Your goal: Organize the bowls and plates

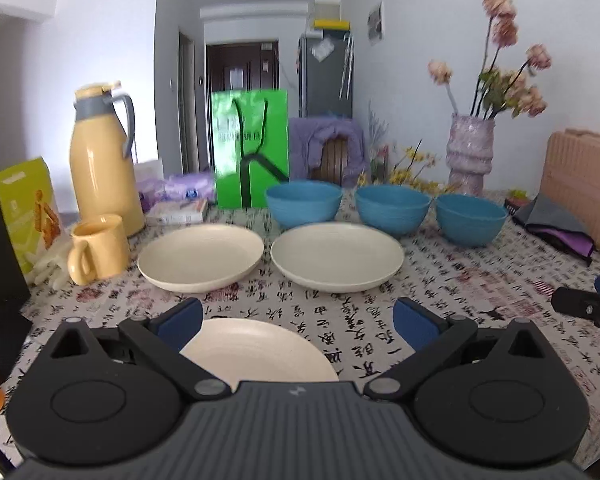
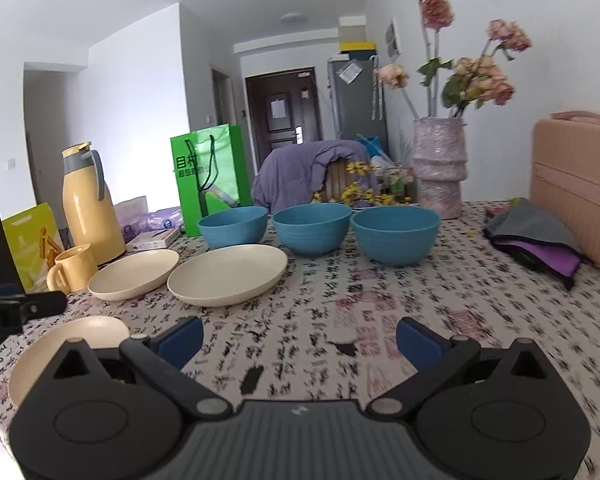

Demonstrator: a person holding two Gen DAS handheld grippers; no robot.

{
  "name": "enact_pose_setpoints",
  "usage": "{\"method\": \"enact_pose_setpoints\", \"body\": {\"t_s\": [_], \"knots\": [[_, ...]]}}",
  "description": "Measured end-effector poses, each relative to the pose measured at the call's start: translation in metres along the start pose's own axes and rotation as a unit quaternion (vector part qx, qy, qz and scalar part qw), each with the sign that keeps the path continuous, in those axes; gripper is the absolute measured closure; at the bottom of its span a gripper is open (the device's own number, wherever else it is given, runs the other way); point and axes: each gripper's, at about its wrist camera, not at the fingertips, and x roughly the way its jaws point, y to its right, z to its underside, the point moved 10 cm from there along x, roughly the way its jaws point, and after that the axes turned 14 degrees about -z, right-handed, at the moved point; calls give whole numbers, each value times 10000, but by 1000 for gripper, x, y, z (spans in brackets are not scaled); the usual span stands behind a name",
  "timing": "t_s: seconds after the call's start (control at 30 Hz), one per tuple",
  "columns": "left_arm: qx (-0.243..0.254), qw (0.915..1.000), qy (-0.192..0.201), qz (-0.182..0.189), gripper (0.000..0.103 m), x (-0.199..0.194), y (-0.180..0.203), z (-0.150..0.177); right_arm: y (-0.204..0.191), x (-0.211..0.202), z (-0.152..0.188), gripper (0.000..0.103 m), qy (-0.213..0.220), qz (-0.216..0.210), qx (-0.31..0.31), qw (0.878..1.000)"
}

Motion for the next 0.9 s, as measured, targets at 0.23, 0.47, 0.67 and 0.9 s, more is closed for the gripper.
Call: {"method": "enact_pose_setpoints", "body": {"t_s": [0.23,0.47,0.67,0.9], "knots": [[-165,9985,-493,195,0,60,4,-15,3,66,-26,5,-243,-391,-29,9989],[-392,9945,-902,360,8,125,6,-33,12,134,-43,14,-513,-720,92,9960],[-812,9820,-1659,405,42,193,6,-32,25,183,-56,19,-625,-720,60,9954],[-903,9729,-2050,575,57,234,19,-29,50,239,-54,32,-885,-774,619,9911]]}}
